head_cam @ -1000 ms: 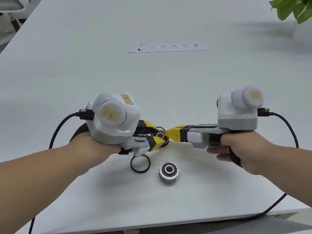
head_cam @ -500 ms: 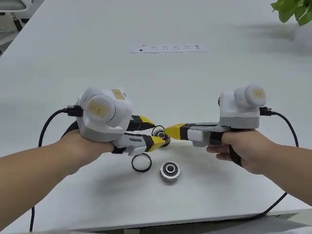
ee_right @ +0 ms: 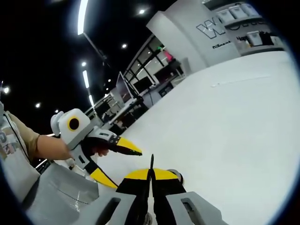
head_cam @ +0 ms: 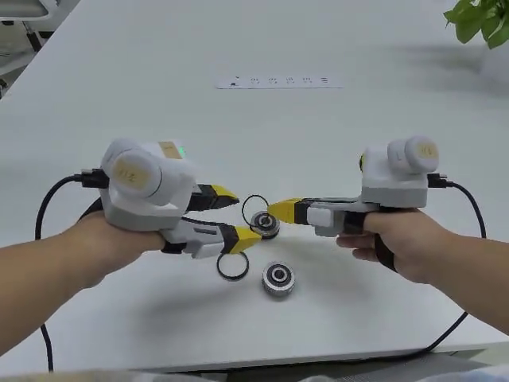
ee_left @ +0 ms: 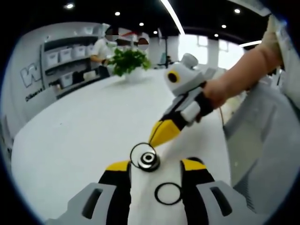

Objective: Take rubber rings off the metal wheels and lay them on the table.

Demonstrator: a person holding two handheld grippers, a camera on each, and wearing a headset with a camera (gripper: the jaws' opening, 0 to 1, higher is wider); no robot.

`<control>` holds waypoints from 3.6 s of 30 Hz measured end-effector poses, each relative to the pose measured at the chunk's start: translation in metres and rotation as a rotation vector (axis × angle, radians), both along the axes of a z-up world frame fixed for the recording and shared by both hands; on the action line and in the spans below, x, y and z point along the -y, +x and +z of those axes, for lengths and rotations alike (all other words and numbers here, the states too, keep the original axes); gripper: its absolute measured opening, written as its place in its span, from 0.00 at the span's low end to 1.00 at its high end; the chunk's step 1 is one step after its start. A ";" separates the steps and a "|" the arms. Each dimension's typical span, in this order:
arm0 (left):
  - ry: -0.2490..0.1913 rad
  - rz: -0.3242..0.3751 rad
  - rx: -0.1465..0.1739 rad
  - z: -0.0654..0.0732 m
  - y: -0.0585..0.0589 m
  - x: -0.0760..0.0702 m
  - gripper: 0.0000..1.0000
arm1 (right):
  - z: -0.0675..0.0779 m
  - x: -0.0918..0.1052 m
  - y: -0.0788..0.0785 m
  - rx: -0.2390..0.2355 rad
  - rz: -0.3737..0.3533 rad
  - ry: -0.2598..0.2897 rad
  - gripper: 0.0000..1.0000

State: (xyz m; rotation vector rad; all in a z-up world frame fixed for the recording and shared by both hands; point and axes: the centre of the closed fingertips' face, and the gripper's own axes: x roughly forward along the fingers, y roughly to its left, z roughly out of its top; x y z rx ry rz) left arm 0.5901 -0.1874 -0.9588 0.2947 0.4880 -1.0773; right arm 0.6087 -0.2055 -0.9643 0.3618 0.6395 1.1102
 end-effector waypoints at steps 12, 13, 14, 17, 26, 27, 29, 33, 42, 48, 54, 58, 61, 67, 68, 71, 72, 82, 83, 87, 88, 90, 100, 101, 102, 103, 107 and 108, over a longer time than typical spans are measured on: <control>-0.027 0.011 0.003 0.014 -0.009 -0.013 0.49 | 0.014 -0.007 -0.004 0.005 0.011 0.030 0.00; -0.028 0.010 0.003 0.015 -0.010 -0.015 0.50 | 0.016 -0.007 -0.004 0.005 0.012 0.032 0.00; -0.028 0.011 0.003 0.015 -0.011 -0.016 0.51 | 0.017 -0.008 -0.005 0.005 0.015 0.037 0.00; -0.029 0.013 0.002 0.017 -0.013 -0.021 0.53 | 0.020 -0.010 -0.007 0.003 0.021 0.045 0.00; -0.034 0.027 -0.003 0.019 -0.021 -0.035 0.57 | 0.025 -0.015 -0.013 -0.001 0.040 0.058 0.00; -0.035 0.028 -0.003 0.020 -0.022 -0.036 0.58 | 0.026 -0.016 -0.014 -0.002 0.044 0.059 0.00; -0.035 0.029 -0.005 0.020 -0.024 -0.038 0.58 | 0.026 -0.016 -0.016 -0.004 0.048 0.060 0.00; -0.035 0.035 -0.007 0.019 -0.026 -0.041 0.60 | 0.027 -0.018 -0.019 -0.008 0.056 0.064 0.00; -0.029 0.037 -0.009 0.016 -0.032 -0.046 0.62 | 0.024 -0.021 -0.027 -0.028 0.082 0.063 0.00; -0.023 0.043 -0.012 0.014 -0.034 -0.050 0.63 | 0.016 -0.027 -0.037 -0.060 0.117 0.053 0.00; -0.023 0.055 -0.018 0.011 -0.035 -0.055 0.63 | 0.005 -0.031 -0.044 -0.104 0.146 0.033 0.00; -0.021 0.059 -0.021 0.010 -0.036 -0.057 0.63 | -0.002 -0.031 -0.048 -0.137 0.157 0.018 0.00; -0.022 0.062 -0.024 0.009 -0.036 -0.057 0.63 | -0.008 -0.030 -0.048 -0.176 0.157 0.010 0.00; -0.020 0.066 -0.028 0.007 -0.037 -0.059 0.63 | -0.014 -0.034 -0.053 -0.205 0.168 -0.005 0.00; -0.019 0.066 -0.027 0.007 -0.037 -0.059 0.63 | -0.014 -0.034 -0.054 -0.209 0.170 -0.007 0.00; -0.019 0.067 -0.028 0.007 -0.037 -0.059 0.63 | -0.019 -0.036 -0.056 -0.229 0.175 -0.018 0.00; -0.019 0.067 -0.028 0.007 -0.037 -0.060 0.63 | -0.020 -0.035 -0.056 -0.231 0.177 -0.021 0.00; -0.012 0.071 -0.030 0.005 -0.039 -0.062 0.63 | -0.029 -0.032 -0.053 -0.240 0.180 -0.053 0.00; -0.012 0.071 -0.030 0.005 -0.039 -0.062 0.63 | -0.030 -0.032 -0.053 -0.241 0.179 -0.056 0.00; -0.012 0.071 -0.032 0.005 -0.040 -0.062 0.63 | -0.034 -0.031 -0.051 -0.239 0.178 -0.073 0.00; -0.011 0.071 -0.032 0.005 -0.040 -0.062 0.63 | -0.035 -0.031 -0.051 -0.239 0.177 -0.077 0.00; -0.011 0.071 -0.032 0.005 -0.040 -0.062 0.63 | -0.035 -0.030 -0.051 -0.237 0.176 -0.083 0.00; -0.005 0.072 -0.041 0.003 -0.040 -0.063 0.63 | -0.042 -0.028 -0.050 -0.217 0.173 -0.129 0.00; -0.003 0.071 -0.042 0.002 -0.040 -0.064 0.63 | -0.043 -0.028 -0.049 -0.215 0.174 -0.134 0.00; -0.003 0.071 -0.043 0.002 -0.040 -0.064 0.63 | -0.044 -0.027 -0.049 -0.213 0.174 -0.139 0.00; -0.002 0.071 -0.044 0.002 -0.040 -0.063 0.63 | -0.044 -0.027 -0.050 -0.209 0.175 -0.144 0.00; -0.001 0.067 -0.048 0.001 -0.040 -0.062 0.63 | -0.046 -0.026 -0.049 -0.202 0.174 -0.157 0.01; -0.002 0.066 -0.048 0.001 -0.040 -0.061 0.63 | -0.046 -0.026 -0.048 -0.198 0.175 -0.163 0.01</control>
